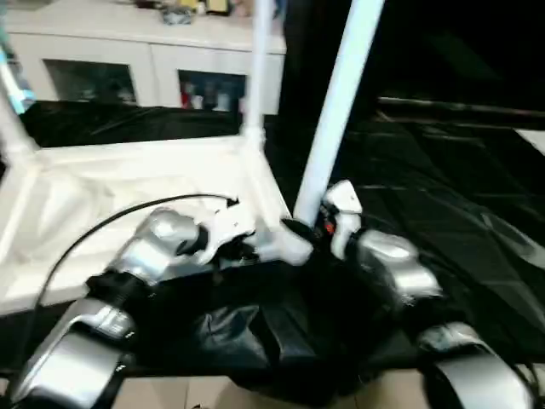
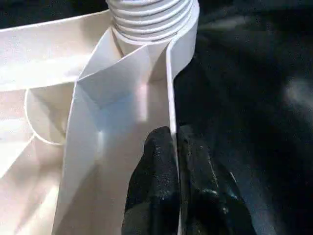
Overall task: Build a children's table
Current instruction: Insert table leg to table base
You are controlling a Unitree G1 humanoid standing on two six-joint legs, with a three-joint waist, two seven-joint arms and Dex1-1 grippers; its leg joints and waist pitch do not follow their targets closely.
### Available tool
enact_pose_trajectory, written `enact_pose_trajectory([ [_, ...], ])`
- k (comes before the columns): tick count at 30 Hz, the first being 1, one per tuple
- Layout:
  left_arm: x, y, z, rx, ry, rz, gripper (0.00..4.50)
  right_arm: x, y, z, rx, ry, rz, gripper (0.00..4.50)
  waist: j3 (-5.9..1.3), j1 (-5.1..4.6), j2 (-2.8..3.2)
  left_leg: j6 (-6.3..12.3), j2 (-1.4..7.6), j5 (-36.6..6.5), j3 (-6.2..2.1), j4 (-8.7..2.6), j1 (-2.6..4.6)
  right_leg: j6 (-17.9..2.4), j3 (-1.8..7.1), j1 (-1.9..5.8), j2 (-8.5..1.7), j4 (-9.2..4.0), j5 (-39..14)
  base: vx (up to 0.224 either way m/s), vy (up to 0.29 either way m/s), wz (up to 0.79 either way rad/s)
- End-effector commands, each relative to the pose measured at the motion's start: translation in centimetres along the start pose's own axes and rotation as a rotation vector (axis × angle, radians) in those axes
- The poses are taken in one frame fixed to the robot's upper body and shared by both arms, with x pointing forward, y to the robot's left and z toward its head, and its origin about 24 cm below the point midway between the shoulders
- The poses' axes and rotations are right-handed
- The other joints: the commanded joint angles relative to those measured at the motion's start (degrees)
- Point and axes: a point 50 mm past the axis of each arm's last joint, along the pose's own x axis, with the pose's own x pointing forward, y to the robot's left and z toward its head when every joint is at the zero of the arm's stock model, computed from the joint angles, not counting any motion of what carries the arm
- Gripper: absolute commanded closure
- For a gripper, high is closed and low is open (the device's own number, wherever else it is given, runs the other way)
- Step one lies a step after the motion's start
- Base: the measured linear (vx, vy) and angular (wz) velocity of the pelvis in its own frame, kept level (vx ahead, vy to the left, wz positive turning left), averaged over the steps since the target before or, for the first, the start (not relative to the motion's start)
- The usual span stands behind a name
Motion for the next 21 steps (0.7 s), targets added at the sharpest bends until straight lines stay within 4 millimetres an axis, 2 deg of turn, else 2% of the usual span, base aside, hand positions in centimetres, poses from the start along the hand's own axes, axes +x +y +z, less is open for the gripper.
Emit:
enact_pose_trajectory([
  [1, 0.0, 1.0, 0.9, -0.019, 0.010, 0.103, 4.50, -2.3, -1.1, -6.7, 0.113, 0.297, -0.204, 2.59, -2.57, 1.26, -2.22, -5.58, 1.61, -41.96, 0.06, -6.24, 2.40, -0.92, 6.20, -1.65, -3.56, -3.23, -31.27, 0.011, -0.088, 0.08],
  [2, 0.1, 1.1, 1.0, -0.032, 0.009, 0.119, 4.50, -2.2, -1.0, -6.7, 0.122, 0.297, -0.215, 2.59, -1.43, 1.49, -1.97, -4.74, 0.80, -33.08, -1.42, 1.34, 5.69, -2.63, 6.34, -6.24, -8.41, -10.06, -47.84, 0.011, -0.088, 0.08],
  [3, 0.4, 1.2, 1.3, -0.064, 0.009, 0.154, 4.50, -1.9, -0.7, -6.7, 0.143, 0.297, -0.240, 2.59, -1.46, 2.02, -2.39, -0.40, 0.29, -12.21, -1.97, 4.52, 1.63, -1.20, 7.51, -2.24, -11.44, -11.90, -55.99, 0.013, -0.067, -0.29],
  [4, 1.2, 1.3, 2.0, -0.128, 0.006, 0.231, 4.50, -1.2, 0.0, -6.8, 0.192, 0.301, -0.292, 2.59, -1.76, 3.10, -1.29, -0.63, 1.10, -7.63, -2.52, 2.48, -0.07, -1.69, 6.85, -0.12, -11.13, -10.87, -51.75, 0.016, 0.038, -0.48],
  [5, 1.4, 1.3, 2.1, -0.138, 0.006, 0.244, 4.50, -1.1, 0.1, -6.8, 0.200, 0.303, -0.302, 2.59, -1.52, 2.75, 0.06, -3.95, 1.88, -10.58, -2.59, -2.55, -2.23, -2.11, 3.84, 0.99, -6.57, -8.38, -40.53, 0.016, 0.038, -0.48],
  [6, 1.9, 1.1, 2.4, -0.156, 0.012, 0.272, 4.50, -0.8, 0.5, -6.9, 0.226, 0.308, -0.332, 2.59, -1.99, 2.50, 0.69, -6.25, 2.70, -22.50, -3.09, -4.09, -1.35, -1.88, 3.53, 0.21, -4.84, -7.00, -32.56, 0.014, 0.061, -0.27],
  [7, 2.7, 0.4, 2.8, -0.168, 0.010, 0.278, 4.50, -0.4, 0.9, -7.0, 0.257, 0.317, -0.358, 2.59, -2.39, 2.47, 0.86, -7.08, 2.59, -31.23, -2.96, -3.98, 0.72, -3.00, 4.32, -0.92, -5.14, -7.55, -29.78, 0.000, 0.000, 0.00],
  [8, 3.3, -0.1, 3.1, -0.176, 0.011, 0.279, 4.50, -0.2, 1.2, -7.1, 0.277, 0.325, -0.377, 2.59, -2.31, 2.40, 0.68, -6.84, 2.53, -32.58, -3.01, -4.16, 0.93, -3.52, 4.44, -0.95, -5.21, -7.47, -28.84, 0.000, 0.000, 0.00],
  [9, 3.7, -0.7, 3.6, -0.167, 0.009, 0.267, 4.50, 0.1, 1.5, -6.9, 0.275, 0.332, -0.374, 2.59, -2.23, 2.65, 0.77, -5.81, 2.45, -32.45, -2.82, -4.55, 1.07, -3.81, 4.73, -0.73, -5.35, -8.01, -28.02, 0.000, 0.000, 0.00],
  [10, 3.9, -1.2, 4.0, -0.156, 0.011, 0.255, 4.50, 0.3, 1.7, -6.7, 0.264, 0.337, -0.370, 2.59, -2.28, 2.60, 0.70, -5.49, 2.48, -31.94, -2.72, -4.75, 0.94, -3.71, 4.81, -0.55, -5.36, -8.11, -27.46, -0.004, 0.059, -0.06],
  [11, 3.9, -1.4, 4.2, -0.150, 0.009, 0.248, 4.50, 0.4, 1.7, -6.6, 0.257, 0.337, -0.365, 2.59, -2.38, 2.54, 0.84, -5.15, 2.54, -30.21, -2.82, -5.18, 0.16, -3.57, 4.70, 0.16, -5.41, -7.96, -25.05, -0.004, 0.059, -0.06],
  [12, 4.0, -1.8, 4.5, -0.144, 0.007, 0.235, 4.50, 0.6, 1.9, -6.4, 0.246, 0.339, -0.358, 2.59, -2.57, 2.44, 1.04, -5.13, 2.55, -28.96, -2.79, -5.40, -0.18, -3.31, 4.57, 0.53, -5.30, -7.75, -22.85, 0.001, 0.065, -0.15],
  [13, 4.0, -2.0, 4.6, -0.146, 0.005, 0.233, 4.50, 0.7, 2.0, -6.4, 0.244, 0.344, -0.357, 2.59, -2.54, 2.32, 1.15, -5.25, 2.51, -28.37, -2.71, -5.52, -0.32, -3.21, 4.58, 0.48, -5.12, -7.62, -21.03, 0.005, 0.054, -0.13],
  [14, 3.9, -2.2, 4.4, -0.149, 0.005, 0.232, 4.50, 0.8, 2.1, -6.4, 0.232, 0.350, -0.359, 2.59, -2.55, 2.27, 1.08, -5.29, 2.49, -28.33, -2.60, -5.51, -0.24, -3.26, 4.67, 0.39, -5.13, -7.69, -20.50, 0.005, 0.054, -0.13],
  [15, 3.9, -2.3, 4.3, -0.152, 0.006, 0.233, 4.50, 0.8, 2.2, -6.4, 0.223, 0.355, -0.361, 2.59, -2.41, 2.20, 1.42, -5.62, 2.47, -29.37, -2.44, -5.44, 0.24, -3.53, 4.79, -0.06, -5.17, -8.04, -20.42, 0.000, 0.000, 0.00],
  [16, 3.9, -2.3, 4.3, -0.152, 0.006, 0.233, 4.50, 0.8, 2.2, -6.4, 0.223, 0.355, -0.361, 2.59, -2.43, 2.06, 1.19, -5.60, 2.44, -29.68, -2.44, -5.46, 0.25, -3.50, 4.76, 0.00, -5.19, -8.02, -20.85, 0.000, 0.000, 0.00],
  [17, 4.0, -2.6, 3.9, -0.167, 0.005, 0.222, 4.50, 1.0, 2.5, -6.4, 0.230, 0.359, -0.353, 2.59, -2.46, 2.03, 1.46, -5.47, 2.32, -29.89, -2.43, -5.44, 0.26, -3.27, 4.84, 0.03, -5.23, -8.16, -21.82, 0.000, 0.000, 0.00],
  [21, 3.8, -2.6, 3.5, -0.157, 0.020, 0.218, 4.50, 1.2, 2.8, -6.4, 0.246, 0.358, -0.338, 2.59, -2.28, 1.84, 0.97, -4.44, 2.27, -30.63, -2.34, -5.34, 0.63, -2.75, 5.34, -0.54, -5.49, -8.71, -25.03, 0.000, 0.000, 0.00],
])
